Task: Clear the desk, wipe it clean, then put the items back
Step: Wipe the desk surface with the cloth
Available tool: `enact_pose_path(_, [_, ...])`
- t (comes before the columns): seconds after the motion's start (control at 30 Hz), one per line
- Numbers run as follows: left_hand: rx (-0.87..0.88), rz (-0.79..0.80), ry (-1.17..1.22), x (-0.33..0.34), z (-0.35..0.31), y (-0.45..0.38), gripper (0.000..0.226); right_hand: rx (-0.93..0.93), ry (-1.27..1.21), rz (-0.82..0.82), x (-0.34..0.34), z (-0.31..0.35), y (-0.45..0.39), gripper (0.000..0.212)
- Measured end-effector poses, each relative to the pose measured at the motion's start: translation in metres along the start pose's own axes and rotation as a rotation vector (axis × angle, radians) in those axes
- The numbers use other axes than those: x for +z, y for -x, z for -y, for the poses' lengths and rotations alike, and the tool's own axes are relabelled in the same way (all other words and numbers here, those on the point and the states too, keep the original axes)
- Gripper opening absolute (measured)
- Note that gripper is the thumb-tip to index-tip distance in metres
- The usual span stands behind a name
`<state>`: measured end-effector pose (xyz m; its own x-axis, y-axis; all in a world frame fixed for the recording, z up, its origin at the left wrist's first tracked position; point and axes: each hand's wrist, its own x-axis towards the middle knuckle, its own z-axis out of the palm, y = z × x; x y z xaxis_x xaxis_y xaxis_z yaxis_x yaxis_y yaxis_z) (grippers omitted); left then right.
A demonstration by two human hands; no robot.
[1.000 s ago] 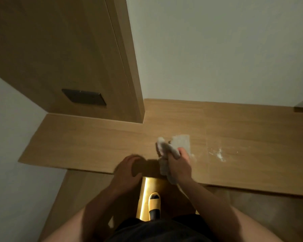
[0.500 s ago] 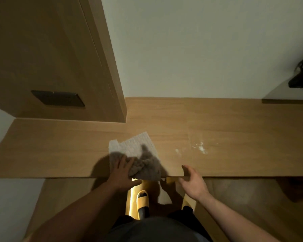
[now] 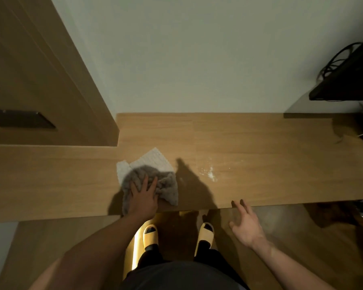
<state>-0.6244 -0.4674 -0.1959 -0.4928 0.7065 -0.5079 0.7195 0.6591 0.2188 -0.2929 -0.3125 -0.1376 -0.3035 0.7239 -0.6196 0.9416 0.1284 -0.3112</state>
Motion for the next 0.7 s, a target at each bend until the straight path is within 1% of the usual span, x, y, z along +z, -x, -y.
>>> enact_pose_path(0.1, [-0.009,0.036,0.014,0.008,-0.049,-0.008,0.07,0.004,-0.019,0.006,-0.012,-0.018,-0.004,0.083])
enact_pose_path(0.2, [-0.053,0.013,0.03,0.013,-0.103,0.0,0.072,-0.002,0.025,0.029,-0.022,-0.039,-0.009,0.084])
enact_pose_path(0.33, [-0.078,-0.068,0.045,0.007,-0.145,-0.009,0.06,-0.019,0.044,0.058,-0.036,-0.063,-0.021,0.086])
enact_pose_path(0.43, [0.052,-0.141,0.08,0.0,-0.131,-0.025,0.037,-0.042,0.073,0.063,-0.046,-0.075,-0.029,0.084])
enact_pose_path(0.47, [0.087,-0.152,0.106,-0.005,-0.118,-0.027,0.032,-0.054,0.064,0.054,-0.049,-0.078,-0.03,0.082])
enact_pose_path(0.5, [0.088,-0.164,0.148,-0.012,-0.104,-0.028,0.029,-0.064,0.044,0.04,-0.051,-0.08,-0.031,0.08])
enact_pose_path(0.53, [0.057,-0.199,0.199,-0.02,-0.088,-0.027,0.026,-0.074,0.027,0.021,-0.053,-0.081,-0.033,0.078])
enact_pose_path(0.6, [-0.061,-0.355,0.248,-0.038,-0.052,-0.021,0.022,-0.08,0.032,-0.012,-0.057,-0.077,-0.037,0.076])
enact_pose_path(0.67, [-0.17,-0.468,0.263,-0.053,-0.016,-0.008,0.033,-0.083,0.057,-0.038,-0.058,-0.07,-0.041,0.075])
enact_pose_path(0.7, [-0.207,-0.487,0.274,-0.057,0.0,-0.002,0.038,-0.085,0.059,-0.04,-0.058,-0.066,-0.044,0.075])
